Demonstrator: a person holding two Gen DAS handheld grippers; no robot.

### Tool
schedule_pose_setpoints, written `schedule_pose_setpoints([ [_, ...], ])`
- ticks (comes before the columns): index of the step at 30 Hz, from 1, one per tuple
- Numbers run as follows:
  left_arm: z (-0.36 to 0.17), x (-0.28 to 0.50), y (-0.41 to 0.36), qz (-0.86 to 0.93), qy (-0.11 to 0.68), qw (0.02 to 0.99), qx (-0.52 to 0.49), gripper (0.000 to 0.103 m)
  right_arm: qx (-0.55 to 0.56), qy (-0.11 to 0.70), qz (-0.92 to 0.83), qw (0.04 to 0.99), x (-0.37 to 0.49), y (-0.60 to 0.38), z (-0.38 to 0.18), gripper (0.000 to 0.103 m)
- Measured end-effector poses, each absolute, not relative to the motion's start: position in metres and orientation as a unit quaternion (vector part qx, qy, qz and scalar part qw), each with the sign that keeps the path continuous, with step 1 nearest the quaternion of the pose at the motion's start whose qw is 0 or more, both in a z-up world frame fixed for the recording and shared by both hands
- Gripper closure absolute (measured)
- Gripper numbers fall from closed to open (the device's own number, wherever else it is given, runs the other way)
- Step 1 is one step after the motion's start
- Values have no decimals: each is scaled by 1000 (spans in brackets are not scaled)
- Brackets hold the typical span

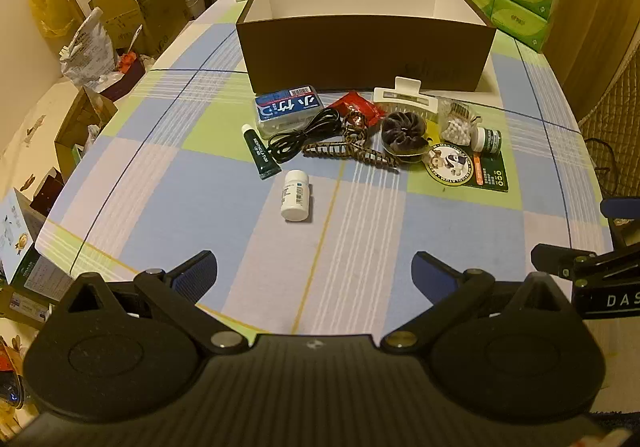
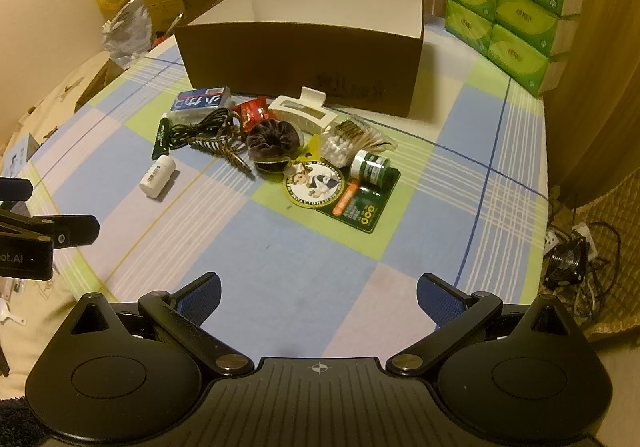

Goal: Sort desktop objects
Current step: 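Move both tools toward the scattered items on the table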

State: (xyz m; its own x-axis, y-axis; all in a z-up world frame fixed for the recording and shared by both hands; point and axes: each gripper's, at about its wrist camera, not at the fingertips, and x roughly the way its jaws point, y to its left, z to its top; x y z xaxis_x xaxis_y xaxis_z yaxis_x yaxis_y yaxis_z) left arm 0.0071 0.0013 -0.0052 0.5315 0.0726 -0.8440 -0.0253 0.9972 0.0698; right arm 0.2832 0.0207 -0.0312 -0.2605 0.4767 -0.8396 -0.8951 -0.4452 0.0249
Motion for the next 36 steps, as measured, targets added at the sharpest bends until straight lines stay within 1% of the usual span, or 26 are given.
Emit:
schedule_pose_setpoints([
  [26,-9,12,1,76,489,869,-3,1,-402,262,746,463,279,23,-30,2],
  [36,-10,13,0,148,487,860,-45,1,-401,262,745,463,282,23,-30,2],
])
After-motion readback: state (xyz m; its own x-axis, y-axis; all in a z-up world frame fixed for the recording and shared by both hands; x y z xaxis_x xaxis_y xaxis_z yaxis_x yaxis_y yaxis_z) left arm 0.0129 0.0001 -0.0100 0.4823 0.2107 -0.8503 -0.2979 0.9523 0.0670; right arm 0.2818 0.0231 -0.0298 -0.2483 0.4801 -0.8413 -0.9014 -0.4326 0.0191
